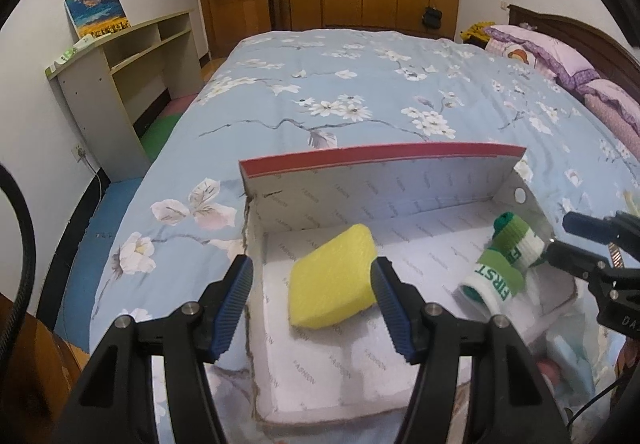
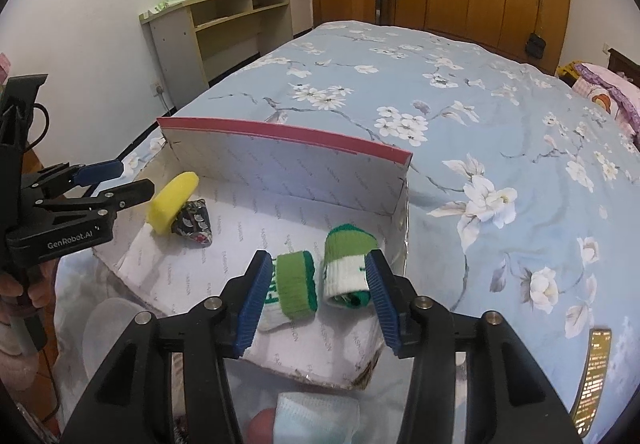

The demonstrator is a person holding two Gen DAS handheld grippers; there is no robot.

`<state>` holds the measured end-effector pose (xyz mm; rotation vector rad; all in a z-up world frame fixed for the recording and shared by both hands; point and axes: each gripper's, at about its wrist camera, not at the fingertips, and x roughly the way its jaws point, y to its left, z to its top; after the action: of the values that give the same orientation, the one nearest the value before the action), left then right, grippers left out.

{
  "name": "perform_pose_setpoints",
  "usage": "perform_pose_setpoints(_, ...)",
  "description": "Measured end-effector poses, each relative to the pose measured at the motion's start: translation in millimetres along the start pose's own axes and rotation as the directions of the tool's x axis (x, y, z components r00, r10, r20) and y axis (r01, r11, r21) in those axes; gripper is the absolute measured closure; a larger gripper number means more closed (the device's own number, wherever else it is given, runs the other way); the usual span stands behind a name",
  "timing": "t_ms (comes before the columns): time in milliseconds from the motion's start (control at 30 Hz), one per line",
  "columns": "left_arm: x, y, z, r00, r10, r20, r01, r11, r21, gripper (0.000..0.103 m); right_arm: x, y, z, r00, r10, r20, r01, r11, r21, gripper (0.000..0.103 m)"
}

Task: Organize soft objects
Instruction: 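Open the left tool to drop the sponge while the right tool drops the wristband, then withdraw both tools to the pile and close the left tool on the white mesh sleeve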

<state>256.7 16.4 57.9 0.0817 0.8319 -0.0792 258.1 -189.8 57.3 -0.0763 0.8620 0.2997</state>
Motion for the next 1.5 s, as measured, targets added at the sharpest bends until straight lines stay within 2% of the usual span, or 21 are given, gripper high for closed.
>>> perform_pose_setpoints(467, -44, 2, -28, 0.998, -0.061, -0.007, 0.061, 0.998, -0.002, 0.038, -26, 4, -19, 1.0, 0.003, 0.006, -0.003, 1.0, 0.013, 0.053)
perform_pose_setpoints(867, -77, 1, -63, 0.997, -0.079, -0.026, 0.079, 0.997, 0.001, 0.038, -60, 4, -45, 1.0, 0.008, 0.016, -0.008, 0.999, 0.039, 0.053)
perform_pose_setpoints(1033, -85, 0, -78, 0.993, -0.112, -0.047, 0.111, 0.994, -0.013, 0.038, -72, 7, -58, 1.0, 0.008, 0.014, -0.008, 0.999, 0.038, 0.053)
perform_pose_setpoints(1500, -98, -12, -118, 0.985, -0.146, -0.089, 0.145, 0.989, -0.017, 0.038, -89, 7, -95, 1.0, -0.002, -0.017, 0.003, 0.999, 0.049, 0.053)
